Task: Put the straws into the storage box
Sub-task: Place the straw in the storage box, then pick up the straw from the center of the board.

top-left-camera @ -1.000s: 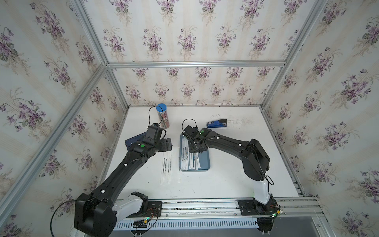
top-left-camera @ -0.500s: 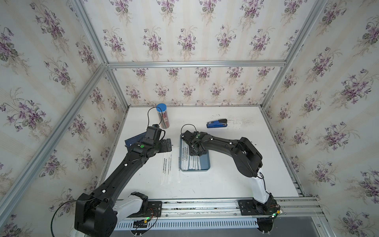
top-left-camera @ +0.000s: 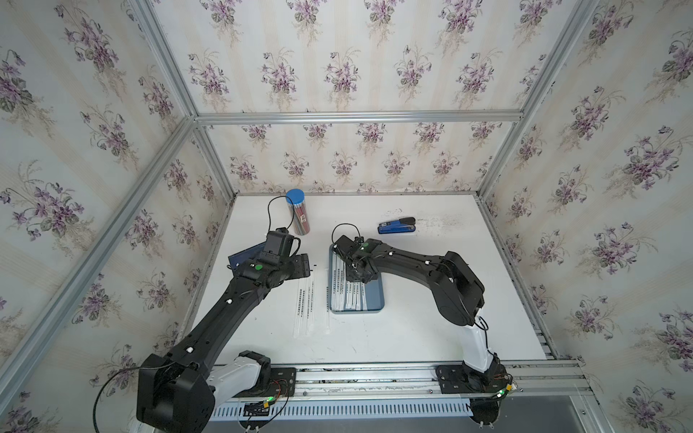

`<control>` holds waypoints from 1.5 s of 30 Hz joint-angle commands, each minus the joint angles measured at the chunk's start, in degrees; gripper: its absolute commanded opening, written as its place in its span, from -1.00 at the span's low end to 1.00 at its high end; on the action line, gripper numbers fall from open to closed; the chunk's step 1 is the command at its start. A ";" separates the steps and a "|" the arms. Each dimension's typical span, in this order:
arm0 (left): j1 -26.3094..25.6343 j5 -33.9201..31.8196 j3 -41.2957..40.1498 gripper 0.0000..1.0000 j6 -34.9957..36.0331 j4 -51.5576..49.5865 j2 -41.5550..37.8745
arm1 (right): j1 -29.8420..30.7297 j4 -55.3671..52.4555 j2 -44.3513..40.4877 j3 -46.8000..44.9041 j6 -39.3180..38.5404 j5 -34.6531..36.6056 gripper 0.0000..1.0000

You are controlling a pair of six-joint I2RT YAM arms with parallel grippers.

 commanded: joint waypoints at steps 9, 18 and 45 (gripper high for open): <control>2.56 0.70 -3.34 -0.12 -7.31 -9.11 8.22 | -0.37 -2.54 -6.22 2.08 -0.92 0.68 -0.56; 3.08 5.94 -5.56 -0.21 -5.74 -6.45 11.59 | -0.40 -0.64 -6.29 -0.41 -1.01 0.15 -0.56; 2.78 7.23 -7.27 -0.43 -3.26 -3.88 22.72 | -0.97 0.50 -7.19 -2.23 -1.10 0.50 -0.56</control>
